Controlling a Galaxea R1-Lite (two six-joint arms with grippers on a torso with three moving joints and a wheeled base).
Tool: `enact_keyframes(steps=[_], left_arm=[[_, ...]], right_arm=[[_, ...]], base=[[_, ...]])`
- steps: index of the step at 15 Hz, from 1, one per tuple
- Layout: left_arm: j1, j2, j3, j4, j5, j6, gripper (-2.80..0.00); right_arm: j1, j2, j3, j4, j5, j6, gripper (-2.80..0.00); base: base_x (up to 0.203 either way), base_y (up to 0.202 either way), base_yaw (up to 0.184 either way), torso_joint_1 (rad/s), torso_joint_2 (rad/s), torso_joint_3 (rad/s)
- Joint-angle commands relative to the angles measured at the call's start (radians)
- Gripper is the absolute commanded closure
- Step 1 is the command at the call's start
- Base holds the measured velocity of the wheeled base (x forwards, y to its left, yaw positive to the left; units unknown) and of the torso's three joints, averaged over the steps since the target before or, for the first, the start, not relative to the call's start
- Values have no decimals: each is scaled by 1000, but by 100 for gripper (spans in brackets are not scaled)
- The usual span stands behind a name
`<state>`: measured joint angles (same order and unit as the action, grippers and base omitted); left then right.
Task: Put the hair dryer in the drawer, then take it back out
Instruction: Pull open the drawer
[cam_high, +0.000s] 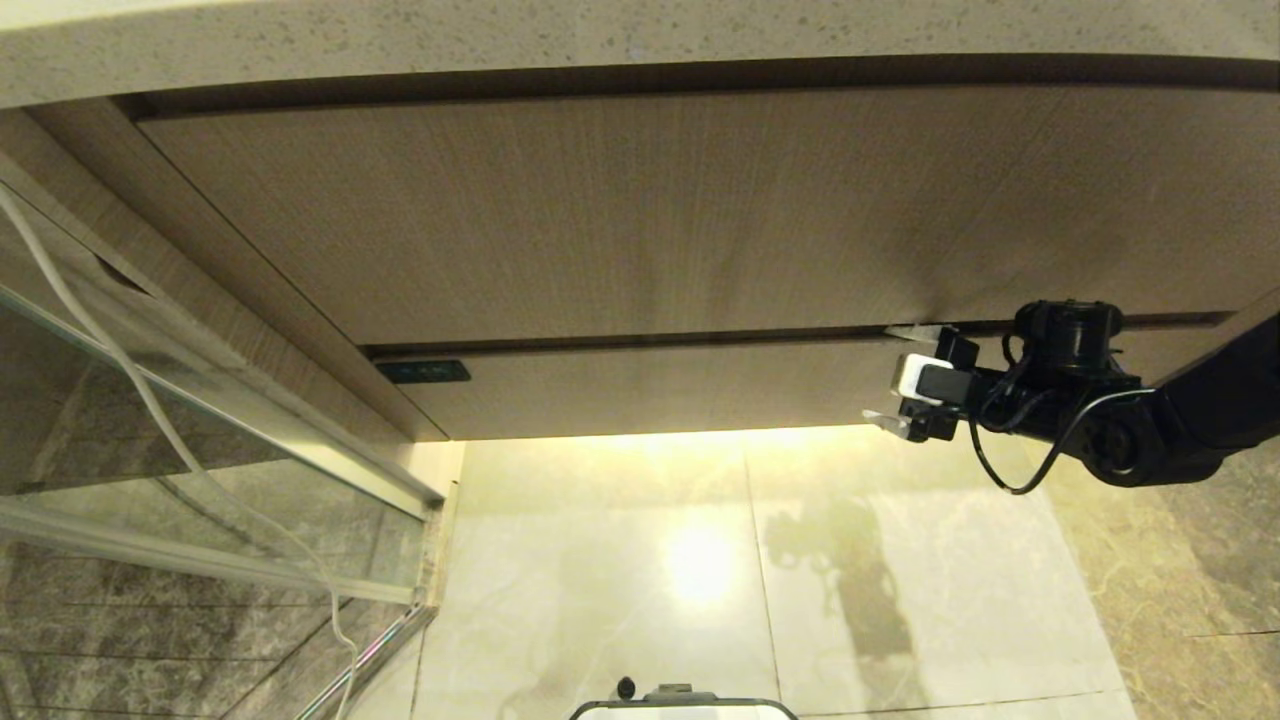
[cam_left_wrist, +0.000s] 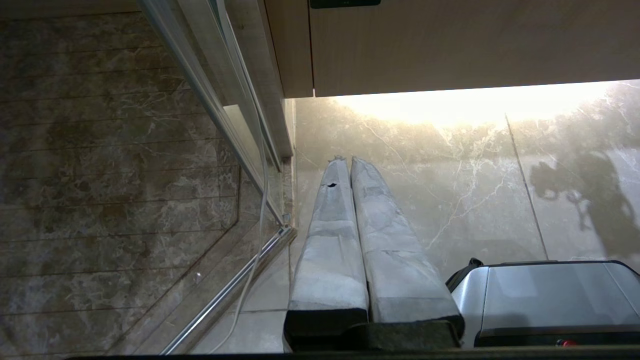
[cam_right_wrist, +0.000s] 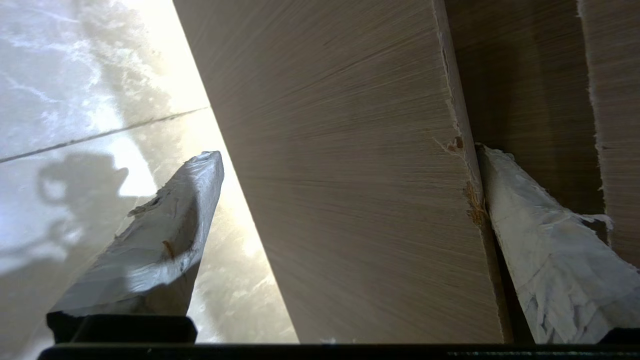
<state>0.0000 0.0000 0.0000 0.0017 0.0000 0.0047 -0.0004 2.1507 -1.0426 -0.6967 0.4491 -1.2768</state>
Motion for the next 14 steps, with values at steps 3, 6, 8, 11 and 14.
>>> enact_keyframes(steps=[3, 6, 8, 11, 14], left_arm=[[0, -1, 1, 0, 0, 0, 0], [0, 0, 1, 0, 0, 0, 0], [0, 0, 0, 0, 0, 0, 0], [0, 0, 0, 0, 0, 0, 0], [0, 0, 0, 0, 0, 0, 0]], right_arm=[[-4, -25, 8, 80, -25, -9, -280], [-4, -37, 20, 100, -38, -10, -280], [-4, -41, 27, 109, -46, -9, -280], [-4, -40, 24, 109, -88, -1, -280], [-4, -47, 39, 111, -89, -3, -280]], base=[[0, 0, 0, 0, 0, 0], [0, 0, 0, 0, 0, 0], [0, 0, 0, 0, 0, 0], [0, 0, 0, 0, 0, 0], [0, 0, 0, 0, 0, 0]])
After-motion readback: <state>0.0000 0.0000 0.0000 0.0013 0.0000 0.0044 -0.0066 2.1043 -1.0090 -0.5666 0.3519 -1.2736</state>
